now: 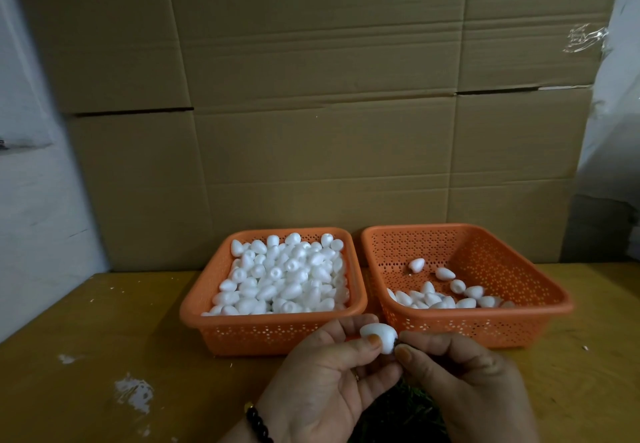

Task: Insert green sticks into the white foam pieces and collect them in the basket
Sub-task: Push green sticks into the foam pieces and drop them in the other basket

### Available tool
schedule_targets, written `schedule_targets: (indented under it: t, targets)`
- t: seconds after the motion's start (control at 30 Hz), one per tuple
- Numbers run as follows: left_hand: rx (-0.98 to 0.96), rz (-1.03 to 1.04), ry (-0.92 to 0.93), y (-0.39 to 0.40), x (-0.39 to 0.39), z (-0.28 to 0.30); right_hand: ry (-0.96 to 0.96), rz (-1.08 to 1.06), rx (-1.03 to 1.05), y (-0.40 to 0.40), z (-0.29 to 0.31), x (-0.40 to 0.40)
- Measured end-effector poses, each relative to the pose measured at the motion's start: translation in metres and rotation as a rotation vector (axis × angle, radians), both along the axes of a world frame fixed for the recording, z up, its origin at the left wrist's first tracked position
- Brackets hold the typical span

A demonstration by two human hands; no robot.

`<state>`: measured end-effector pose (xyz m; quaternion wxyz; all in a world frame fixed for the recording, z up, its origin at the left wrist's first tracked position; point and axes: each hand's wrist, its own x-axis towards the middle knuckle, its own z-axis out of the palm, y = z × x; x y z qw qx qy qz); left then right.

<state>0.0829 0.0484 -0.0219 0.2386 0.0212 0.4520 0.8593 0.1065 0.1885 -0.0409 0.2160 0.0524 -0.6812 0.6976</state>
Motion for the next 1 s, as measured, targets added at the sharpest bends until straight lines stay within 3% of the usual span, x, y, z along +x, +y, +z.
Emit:
schedule_targets:
  t: [0.6, 0.83, 1.0]
  targets:
    - [-0.017, 0.014, -0.02, 0.001, 0.0, -0.002, -0.04, -0.014, 0.001, 0.001, -0.004, -0.002]
    - [0.107, 0.028, -0.058, -0.005, -0.003, 0.003, -0.068, 0.092, -0.108, 0.001, -0.004, -0.003]
    - [0.24, -0.01, -0.107, -0.014, -0.007, 0.008, -0.049, 0.076, -0.051, 0.001, -0.01, -0.003]
